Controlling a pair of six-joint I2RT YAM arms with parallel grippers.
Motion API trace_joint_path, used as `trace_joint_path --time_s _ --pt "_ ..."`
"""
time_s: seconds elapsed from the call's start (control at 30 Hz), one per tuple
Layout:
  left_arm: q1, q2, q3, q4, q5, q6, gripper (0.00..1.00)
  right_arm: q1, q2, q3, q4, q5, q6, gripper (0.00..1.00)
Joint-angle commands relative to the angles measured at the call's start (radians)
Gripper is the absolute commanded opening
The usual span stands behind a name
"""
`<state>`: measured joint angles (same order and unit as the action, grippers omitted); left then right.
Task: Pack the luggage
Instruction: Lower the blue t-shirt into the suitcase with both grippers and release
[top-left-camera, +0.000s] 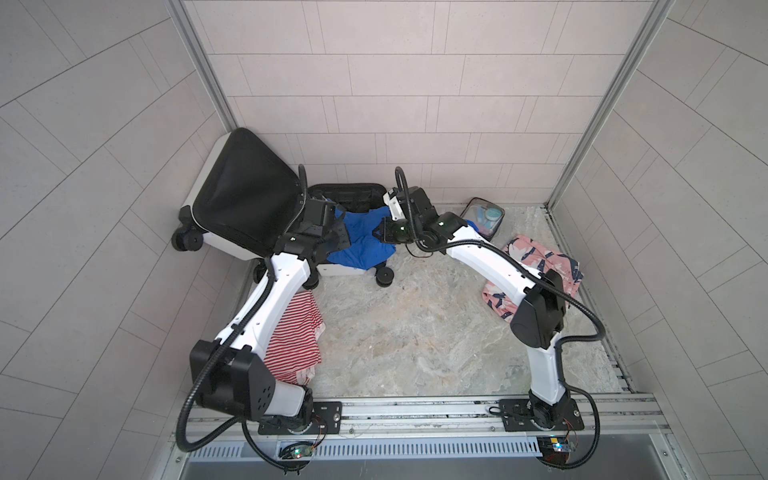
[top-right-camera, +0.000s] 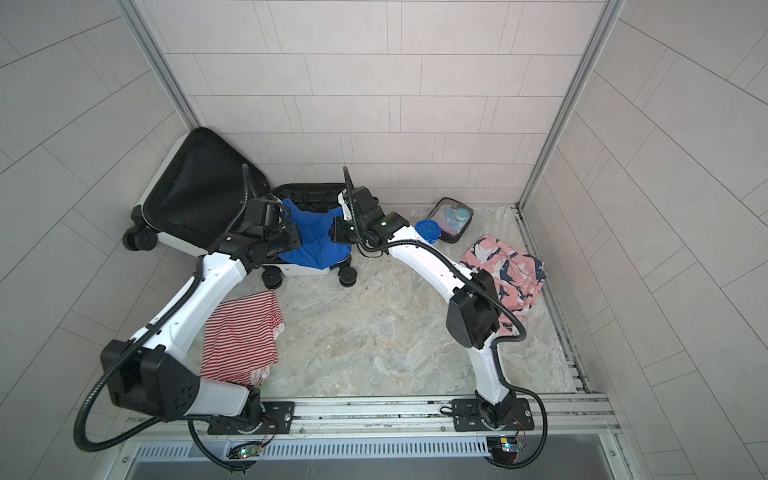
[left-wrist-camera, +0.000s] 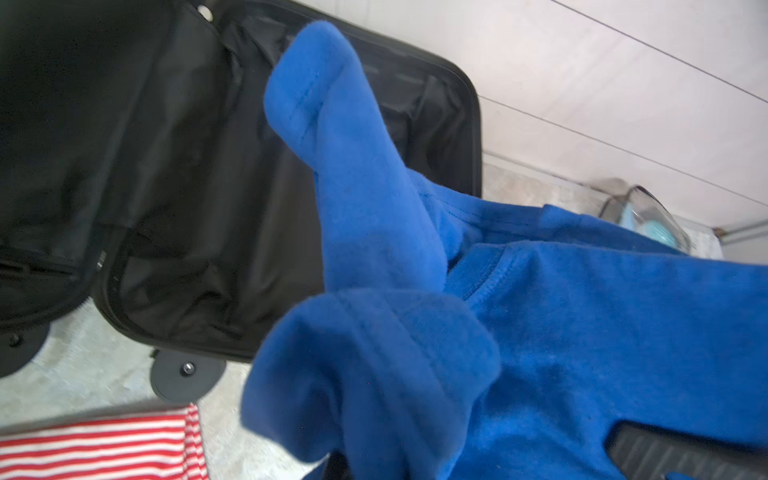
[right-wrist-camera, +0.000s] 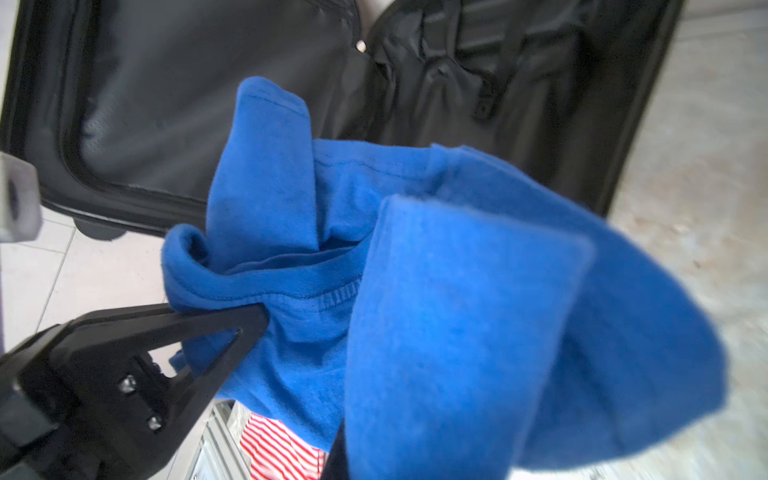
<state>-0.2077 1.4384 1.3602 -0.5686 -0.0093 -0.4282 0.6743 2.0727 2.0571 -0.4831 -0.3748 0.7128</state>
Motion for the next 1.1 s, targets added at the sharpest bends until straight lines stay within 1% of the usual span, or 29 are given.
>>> trace_joint_path --time_s 0.0,0.13,0.23,0.33,0.47,0.63,0.83,1.07 --pt "0.038 0.047 0.053 0.043 0.021 0.052 0.0 0.006 0.104 0.134 -0.001 -0.03 0.001 0.0" --pt "0.07 0.112 0.078 0.088 0.04 0.081 0.0 0.003 0.275 0.361 -0.033 -0.082 -0.001 0.0" --pt "0.096 0.167 0.11 0.102 0.055 0.09 0.0 0.002 0.371 0.473 0.01 -0.137 0.016 0.0" --pt "0.121 0.225 0.154 0.108 0.071 0.092 0.0 0.0 0.436 0.547 0.034 -0.137 0.033 0.0" --pt "0.143 0.288 0.203 0.112 0.092 0.095 0.0 -0.016 0.473 0.563 0.088 -0.126 0.067 0.0" --pt "0.169 0.351 0.236 0.118 0.112 0.102 0.0 -0.024 0.497 0.564 0.137 -0.072 0.068 0.0" --pt "0.188 0.433 0.255 0.118 0.126 0.114 0.0 -0.044 0.535 0.573 0.144 -0.033 0.086 0.0" --pt "0.214 0.512 0.26 0.116 0.14 0.115 0.0 -0.047 0.58 0.581 0.127 -0.002 0.07 0.0"
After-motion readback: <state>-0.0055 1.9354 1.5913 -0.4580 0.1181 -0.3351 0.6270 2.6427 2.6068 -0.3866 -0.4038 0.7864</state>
